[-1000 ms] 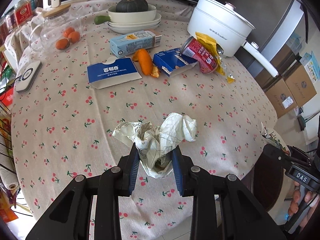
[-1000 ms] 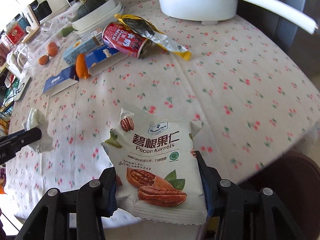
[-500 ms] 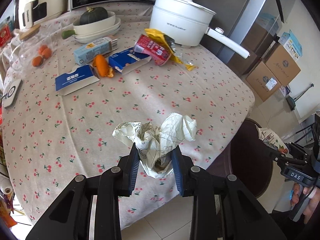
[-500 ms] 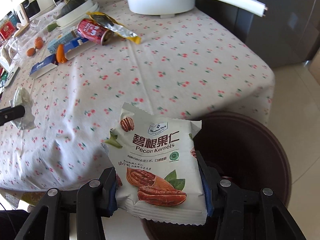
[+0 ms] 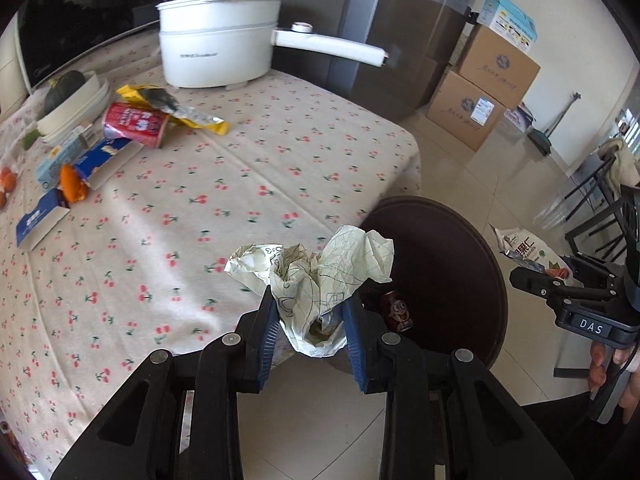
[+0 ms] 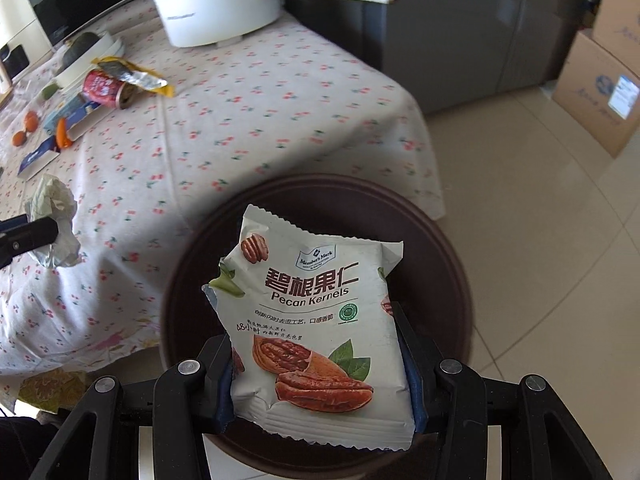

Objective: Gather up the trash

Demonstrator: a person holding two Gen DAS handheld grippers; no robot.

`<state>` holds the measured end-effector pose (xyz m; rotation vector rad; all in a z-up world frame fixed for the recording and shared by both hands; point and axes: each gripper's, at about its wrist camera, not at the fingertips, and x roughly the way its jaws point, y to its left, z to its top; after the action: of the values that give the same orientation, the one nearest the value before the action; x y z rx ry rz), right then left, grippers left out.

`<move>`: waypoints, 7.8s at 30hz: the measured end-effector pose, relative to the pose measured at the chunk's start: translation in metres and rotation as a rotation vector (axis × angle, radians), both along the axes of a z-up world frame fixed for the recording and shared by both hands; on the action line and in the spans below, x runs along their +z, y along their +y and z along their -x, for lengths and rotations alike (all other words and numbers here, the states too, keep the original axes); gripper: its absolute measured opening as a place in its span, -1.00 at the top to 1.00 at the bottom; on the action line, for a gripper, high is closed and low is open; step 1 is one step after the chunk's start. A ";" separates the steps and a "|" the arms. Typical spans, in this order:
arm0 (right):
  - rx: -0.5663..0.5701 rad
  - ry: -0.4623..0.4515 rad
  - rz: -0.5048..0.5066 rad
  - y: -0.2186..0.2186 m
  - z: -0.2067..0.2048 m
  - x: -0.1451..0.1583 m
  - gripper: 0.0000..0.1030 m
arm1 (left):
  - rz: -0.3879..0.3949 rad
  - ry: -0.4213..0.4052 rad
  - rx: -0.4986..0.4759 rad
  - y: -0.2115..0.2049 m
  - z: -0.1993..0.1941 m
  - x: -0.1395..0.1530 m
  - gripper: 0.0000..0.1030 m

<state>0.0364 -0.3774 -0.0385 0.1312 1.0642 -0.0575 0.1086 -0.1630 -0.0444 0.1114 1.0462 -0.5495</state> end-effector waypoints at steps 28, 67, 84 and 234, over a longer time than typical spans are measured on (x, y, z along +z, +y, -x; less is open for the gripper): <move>-0.067 0.021 0.007 -0.047 0.030 -0.006 -0.08 | -0.091 -0.064 -0.059 -0.039 0.016 -0.023 -0.47; 0.081 -0.075 -0.010 0.092 -0.060 0.033 -0.73 | -0.046 -0.045 0.366 0.141 -0.031 0.018 -0.64; 0.146 -0.063 -0.005 0.174 -0.111 0.019 -0.80 | -0.037 -0.010 0.621 0.236 -0.061 0.019 -0.65; 0.316 0.021 -0.258 0.058 -0.263 -0.055 -0.31 | -0.280 -0.128 0.144 0.078 -0.277 -0.010 -0.51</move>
<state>0.2997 -0.3190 -0.0940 0.1934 1.0997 0.3651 0.3856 -0.0848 -0.0539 0.3113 0.9925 -0.2597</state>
